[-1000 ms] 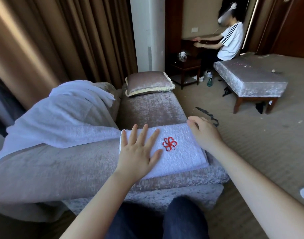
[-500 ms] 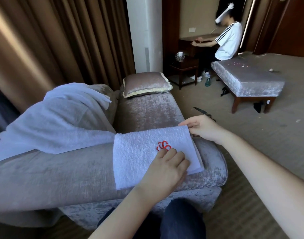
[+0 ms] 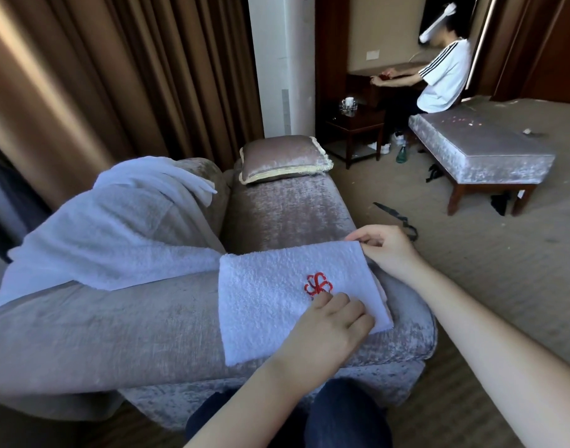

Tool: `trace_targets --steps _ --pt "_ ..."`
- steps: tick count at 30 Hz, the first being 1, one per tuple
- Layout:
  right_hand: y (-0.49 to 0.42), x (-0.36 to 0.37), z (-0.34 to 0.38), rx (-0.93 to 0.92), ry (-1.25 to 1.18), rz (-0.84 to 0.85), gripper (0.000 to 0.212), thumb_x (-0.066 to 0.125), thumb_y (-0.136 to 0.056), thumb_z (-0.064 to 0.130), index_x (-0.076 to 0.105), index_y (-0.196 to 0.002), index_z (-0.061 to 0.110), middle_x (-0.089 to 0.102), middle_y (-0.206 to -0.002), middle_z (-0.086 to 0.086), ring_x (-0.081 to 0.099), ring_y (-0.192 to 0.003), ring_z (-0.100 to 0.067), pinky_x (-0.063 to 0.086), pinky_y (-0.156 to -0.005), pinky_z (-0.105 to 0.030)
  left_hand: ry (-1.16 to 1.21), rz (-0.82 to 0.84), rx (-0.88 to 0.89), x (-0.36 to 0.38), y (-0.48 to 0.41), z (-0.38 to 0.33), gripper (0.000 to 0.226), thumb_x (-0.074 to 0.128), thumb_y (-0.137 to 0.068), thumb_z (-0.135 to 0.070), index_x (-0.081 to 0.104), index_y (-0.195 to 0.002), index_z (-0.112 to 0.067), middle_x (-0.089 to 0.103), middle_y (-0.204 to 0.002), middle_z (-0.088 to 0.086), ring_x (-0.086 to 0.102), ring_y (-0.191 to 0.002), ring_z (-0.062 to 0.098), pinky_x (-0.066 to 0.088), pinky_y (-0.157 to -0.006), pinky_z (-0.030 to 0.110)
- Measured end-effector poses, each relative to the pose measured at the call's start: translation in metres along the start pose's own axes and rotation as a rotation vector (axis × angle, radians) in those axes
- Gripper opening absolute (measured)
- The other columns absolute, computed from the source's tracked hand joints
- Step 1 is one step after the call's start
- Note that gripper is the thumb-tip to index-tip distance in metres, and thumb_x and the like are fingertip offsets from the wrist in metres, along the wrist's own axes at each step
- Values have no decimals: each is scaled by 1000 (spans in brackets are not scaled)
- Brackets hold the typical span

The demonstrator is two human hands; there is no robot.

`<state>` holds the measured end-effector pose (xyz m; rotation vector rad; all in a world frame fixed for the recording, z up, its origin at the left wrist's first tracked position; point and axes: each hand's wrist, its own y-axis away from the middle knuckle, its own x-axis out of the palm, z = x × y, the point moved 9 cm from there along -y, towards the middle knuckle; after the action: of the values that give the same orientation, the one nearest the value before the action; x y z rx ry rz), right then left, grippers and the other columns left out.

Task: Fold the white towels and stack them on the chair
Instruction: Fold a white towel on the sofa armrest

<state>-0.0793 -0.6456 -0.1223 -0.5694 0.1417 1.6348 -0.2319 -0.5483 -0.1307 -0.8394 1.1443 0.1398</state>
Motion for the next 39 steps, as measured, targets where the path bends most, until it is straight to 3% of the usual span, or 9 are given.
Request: trace_targets --steps 4,8,11,14,20,22,27,35,39 --pt "-6 -2 10 69 -88 45 31 43 -95 -2 71 -96 11 70 -93 2 62 -75 10 42 -65 -5 277 -68 -83 -36 6 15 17 53 -91 -22 64 -102 -14 64 -98 0 58 -85 22 46 -76 35" --pt "-11 19 34 -23 175 153 21 56 -97 33 71 -87 22 64 -77 17 58 -76 0 42 -66 -19 119 -159 -497 -67 23 121 24 49 -88 -8 68 -102 -12 66 -93 5 60 -86 27 48 -75 42" --pt "-11 35 32 -63 352 244 29 56 -96 35 58 -67 34 55 -69 19 49 -76 1 40 -73 -28 68 44 -700 -60 43 187 24 48 -98 -14 70 -90 -6 65 -85 9 59 -81 30 46 -71 36" --pt "-13 38 26 -51 351 256 13 57 -96 31 64 -88 23 59 -100 5 53 -97 -8 41 -90 -29 316 224 -791 -43 58 211 43 48 -101 -27 55 -72 4 50 -66 16 48 -65 28 35 -60 29" --pt "-10 34 36 -81 264 196 15 56 -97 23 58 -83 20 60 -86 7 55 -83 -10 38 -70 -12 558 300 -856 -37 65 223 48 50 -99 -34 52 -71 5 41 -62 3 40 -58 10 30 -57 22" --pt "-11 32 36 -87 268 162 16 56 -97 24 59 -83 17 62 -86 -1 57 -80 -15 41 -71 -20 615 307 -848 -34 65 221 48 51 -99 -35 54 -78 8 43 -65 3 41 -60 12 32 -60 24" --pt "-9 32 42 -139 338 111 15 53 -99 24 57 -86 16 54 -73 5 45 -57 -1 33 -53 -13 781 91 -845 -37 63 215 37 48 -101 -29 45 -72 -5 39 -60 -11 37 -58 7 30 -54 18" --pt "-4 21 26 -131 441 -30 12 60 -94 14 68 -94 4 45 -77 13 45 -71 0 33 -65 -8 288 179 -815 -19 65 223 39 35 -87 -59 46 -71 -24 55 -66 -1 51 -79 18 40 -73 36" --pt "6 7 40 -145 634 -164 20 53 -98 24 63 -109 11 56 -109 -1 55 -101 -23 43 -80 -32 -48 -104 -727 -60 58 203 40 39 -89 -48 57 -90 -13 55 -86 3 47 -81 27 41 -74 38"
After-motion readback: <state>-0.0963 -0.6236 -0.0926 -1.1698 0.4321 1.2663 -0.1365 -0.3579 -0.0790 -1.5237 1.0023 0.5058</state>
